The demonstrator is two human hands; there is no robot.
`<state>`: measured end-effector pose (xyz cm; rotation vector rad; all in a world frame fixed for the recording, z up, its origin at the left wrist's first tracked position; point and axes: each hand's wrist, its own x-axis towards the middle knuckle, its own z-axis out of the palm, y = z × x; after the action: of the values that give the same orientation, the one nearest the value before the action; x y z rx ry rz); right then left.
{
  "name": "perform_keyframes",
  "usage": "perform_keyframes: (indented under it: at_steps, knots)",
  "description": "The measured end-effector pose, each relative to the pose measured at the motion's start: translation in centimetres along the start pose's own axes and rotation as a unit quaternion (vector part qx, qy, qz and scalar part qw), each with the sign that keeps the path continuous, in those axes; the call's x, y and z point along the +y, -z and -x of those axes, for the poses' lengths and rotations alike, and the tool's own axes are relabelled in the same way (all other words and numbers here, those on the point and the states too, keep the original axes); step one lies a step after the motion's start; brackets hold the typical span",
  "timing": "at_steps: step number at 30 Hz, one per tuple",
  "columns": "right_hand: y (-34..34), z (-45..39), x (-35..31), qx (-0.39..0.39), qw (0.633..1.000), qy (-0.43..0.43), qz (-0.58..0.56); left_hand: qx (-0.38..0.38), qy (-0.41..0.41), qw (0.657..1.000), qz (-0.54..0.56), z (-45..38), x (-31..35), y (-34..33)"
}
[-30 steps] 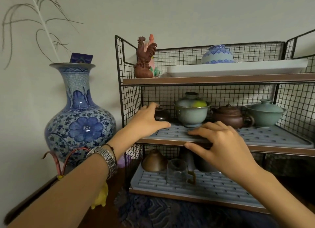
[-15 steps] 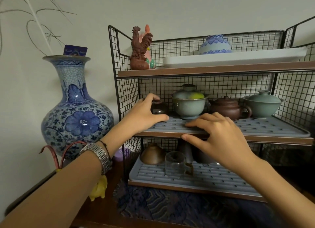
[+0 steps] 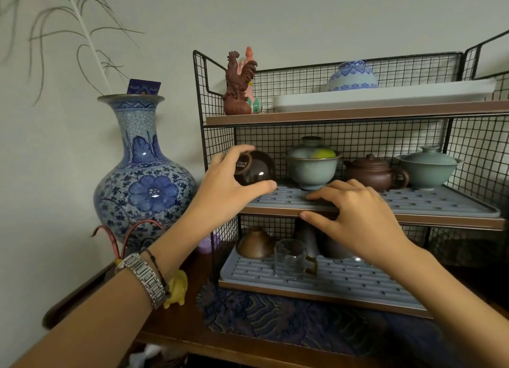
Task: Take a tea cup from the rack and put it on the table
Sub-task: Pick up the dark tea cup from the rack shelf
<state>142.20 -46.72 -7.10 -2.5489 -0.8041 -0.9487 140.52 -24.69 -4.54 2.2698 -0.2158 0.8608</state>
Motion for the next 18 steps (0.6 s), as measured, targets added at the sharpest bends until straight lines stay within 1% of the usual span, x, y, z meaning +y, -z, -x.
perform_keyframes:
  at_steps: [5,9,12,14,18]
  knots:
    - [0.2,0.3,-0.1,-0.010,1.000,0.008,-0.005,0.041,0.001,0.998,0.051,1.3,0.5,-0.3]
    - [0.3,0.2,-0.1,-0.016,1.000,0.012,-0.012,0.069,-0.008,0.995,0.070,1.9,1.4,-0.7]
    - [0.2,0.3,0.0,-0.014,0.999,0.014,-0.027,0.061,-0.029,0.993,0.100,2.5,2.3,-1.0]
    - [0.2,0.6,0.1,-0.004,0.999,0.014,-0.046,0.048,-0.028,0.990,0.127,2.9,2.7,-1.3]
    - [0.4,1.7,0.0,0.049,0.992,0.012,-0.118,0.046,-0.010,0.979,0.196,3.9,3.1,-2.0]
